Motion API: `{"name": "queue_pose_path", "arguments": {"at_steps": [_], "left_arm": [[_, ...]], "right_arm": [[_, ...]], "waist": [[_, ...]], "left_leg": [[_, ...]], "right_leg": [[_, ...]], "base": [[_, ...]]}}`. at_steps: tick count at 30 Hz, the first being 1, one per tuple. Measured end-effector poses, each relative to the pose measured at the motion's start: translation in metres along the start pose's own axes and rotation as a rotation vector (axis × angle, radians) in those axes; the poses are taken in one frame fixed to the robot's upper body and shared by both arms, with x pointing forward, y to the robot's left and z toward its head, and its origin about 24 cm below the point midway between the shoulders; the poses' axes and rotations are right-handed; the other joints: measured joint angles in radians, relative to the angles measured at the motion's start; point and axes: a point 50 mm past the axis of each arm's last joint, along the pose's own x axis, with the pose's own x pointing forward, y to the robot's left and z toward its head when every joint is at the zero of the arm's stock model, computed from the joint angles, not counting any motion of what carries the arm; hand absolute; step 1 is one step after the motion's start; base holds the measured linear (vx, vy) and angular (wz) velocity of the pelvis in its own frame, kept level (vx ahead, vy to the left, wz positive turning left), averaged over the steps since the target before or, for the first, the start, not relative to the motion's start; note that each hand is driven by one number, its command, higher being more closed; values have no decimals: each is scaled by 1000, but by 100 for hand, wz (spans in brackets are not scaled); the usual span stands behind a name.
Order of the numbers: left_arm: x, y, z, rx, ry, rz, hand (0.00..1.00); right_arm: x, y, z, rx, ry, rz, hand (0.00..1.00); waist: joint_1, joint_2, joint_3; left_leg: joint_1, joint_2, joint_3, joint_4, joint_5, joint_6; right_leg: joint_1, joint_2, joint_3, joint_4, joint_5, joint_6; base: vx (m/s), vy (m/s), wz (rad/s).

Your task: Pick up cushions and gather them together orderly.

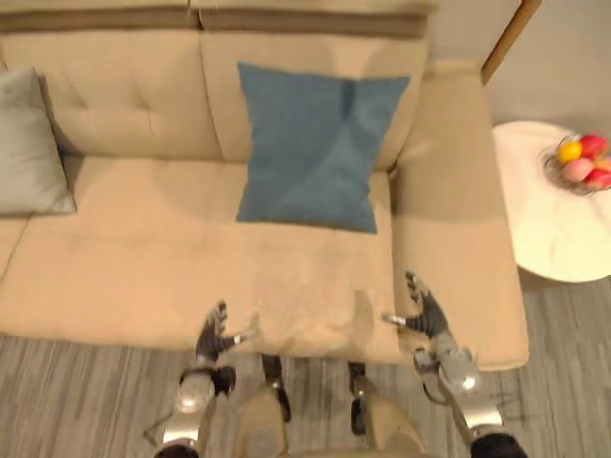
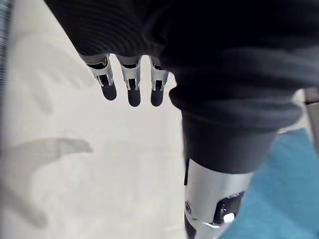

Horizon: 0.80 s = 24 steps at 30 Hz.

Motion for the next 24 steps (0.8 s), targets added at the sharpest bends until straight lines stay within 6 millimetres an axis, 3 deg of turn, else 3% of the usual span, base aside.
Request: {"name": "queue_pose_path", "arguments": {"at_steps": [4,8,10,13,15,16,17,18,19,20,21,22,23,24], "left_arm": [[-28,8,-50,57,195,-18,0],[-48,12,-75,88,299,-35,0],[-53,14,-80,100,321,-35,0],[-53,17,-80,102,319,-27,0],[-46,18,-68,111,271,-26,0],[-39,16,-56,97,214,-21,0],[-35,16,-52,95,196,-21,0],[-32,16,-46,96,173,-20,0],[-32,17,-44,82,163,-11,0],[-31,17,-43,78,158,-8,0],[-30,16,-40,71,143,-8,0],[-30,16,-38,69,138,-6,0],[-29,8,-37,40,134,-9,0],[-28,-3,-35,2,122,-24,0]], "right_arm": [[-38,-3,-57,18,249,19,0],[-70,-7,-93,36,425,19,0],[-79,-7,-103,42,482,31,0],[-76,-5,-102,43,479,49,0],[-67,-3,-95,34,442,69,0],[-54,-3,-87,29,405,76,0],[-51,-2,-85,28,398,79,0],[-54,1,-87,33,409,85,0],[-61,6,-91,40,425,101,0],[-61,8,-91,40,425,105,0],[-57,8,-88,44,412,104,0],[-53,6,-86,41,400,96,0],[-49,0,-82,39,381,64,0],[-44,-5,-76,40,350,26,0]], "waist": [[-2,-11,-68],[-5,-15,-127],[-7,-18,-135],[-2,-25,-131],[-3,-31,-131],[1,-5,-101],[-7,-5,-86],[-9,-16,-80],[-4,-29,-77],[-2,-40,-78],[7,-63,-72],[9,-76,-75],[22,-54,-75],[54,-32,-80]], "left_leg": [[110,-15,22,-38,-16,-1],[182,-36,24,-90,-17,-1],[202,-46,37,-102,-17,-1],[183,-47,82,-88,-18,2],[89,-37,106,-1,-28,40],[47,7,120,27,-28,57],[47,8,113,37,-27,59],[56,2,99,55,-27,60],[55,-10,81,82,-27,61],[51,-13,73,92,-27,60],[19,-11,61,131,-23,53],[4,-6,57,142,-18,46],[-25,12,50,143,-2,34],[-52,42,61,120,20,23]], "right_leg": [[80,-9,7,-2,-25,8],[125,-22,8,-7,-41,19],[130,-29,21,-6,-42,22],[79,-30,66,22,-31,37],[-27,-36,75,106,-1,82],[-96,-27,33,264,-52,96],[-132,-37,6,415,-120,66],[-157,-67,-20,676,-216,45],[-129,-97,-15,851,-260,61],[-106,-107,-13,877,-271,74],[-44,-111,-5,824,-348,109],[-33,-104,-19,785,-369,98],[-13,-80,-44,688,-396,81],[16,-45,-67,553,-421,42]], "base": [[59,22,-10],[51,38,-1],[26,39,-15],[-16,35,-41],[-69,32,-48],[-125,3,-29],[-136,-45,4],[-98,-74,43],[-69,-104,47],[-153,-205,46],[-175,-193,28],[-204,-199,16],[-212,-129,-24],[-283,-168,-42]]}}
